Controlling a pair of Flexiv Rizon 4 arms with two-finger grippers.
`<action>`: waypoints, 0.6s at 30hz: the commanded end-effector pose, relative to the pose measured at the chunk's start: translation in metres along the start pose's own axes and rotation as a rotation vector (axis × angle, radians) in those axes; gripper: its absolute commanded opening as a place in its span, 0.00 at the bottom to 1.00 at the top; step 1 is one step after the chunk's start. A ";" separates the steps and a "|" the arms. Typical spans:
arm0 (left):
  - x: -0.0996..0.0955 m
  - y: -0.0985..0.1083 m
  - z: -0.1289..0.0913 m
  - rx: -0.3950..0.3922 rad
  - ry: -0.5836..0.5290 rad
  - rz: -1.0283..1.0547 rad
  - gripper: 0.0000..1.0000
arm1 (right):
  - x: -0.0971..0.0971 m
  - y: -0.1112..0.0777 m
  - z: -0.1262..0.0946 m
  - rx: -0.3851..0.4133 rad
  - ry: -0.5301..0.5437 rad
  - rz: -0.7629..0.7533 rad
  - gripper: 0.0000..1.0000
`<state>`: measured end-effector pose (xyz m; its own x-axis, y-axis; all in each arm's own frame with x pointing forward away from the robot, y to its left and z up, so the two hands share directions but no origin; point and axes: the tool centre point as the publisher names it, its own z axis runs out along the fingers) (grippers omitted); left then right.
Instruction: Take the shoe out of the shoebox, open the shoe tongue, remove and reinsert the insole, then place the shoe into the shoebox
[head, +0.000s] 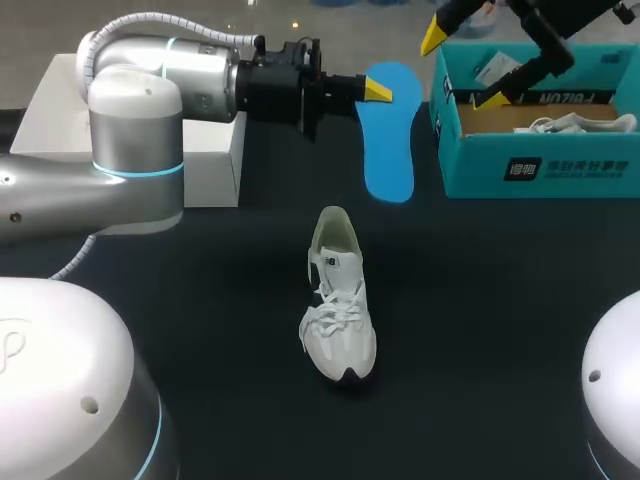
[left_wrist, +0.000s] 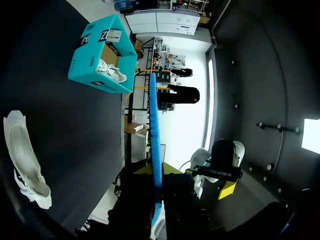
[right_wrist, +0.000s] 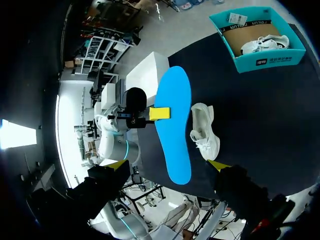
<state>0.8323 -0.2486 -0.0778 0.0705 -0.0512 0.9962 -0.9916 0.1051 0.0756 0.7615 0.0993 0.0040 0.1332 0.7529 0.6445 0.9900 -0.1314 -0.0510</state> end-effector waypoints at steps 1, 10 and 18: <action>-0.001 -0.001 -0.001 0.006 0.003 -0.006 0.00 | 0.004 0.002 -0.001 0.004 -0.194 0.002 1.00; -0.001 -0.002 -0.003 0.015 0.020 -0.048 0.00 | 0.030 0.024 0.031 -0.005 -0.542 -0.021 1.00; -0.005 0.001 -0.003 0.017 0.001 -0.051 0.00 | 0.047 0.031 0.032 -0.036 -0.732 -0.008 1.00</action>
<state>0.8339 -0.2469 -0.0835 0.1206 -0.0490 0.9915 -0.9882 0.0893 0.1246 0.7971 0.1436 0.0012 0.1297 0.9005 0.4150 0.9907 -0.1350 -0.0166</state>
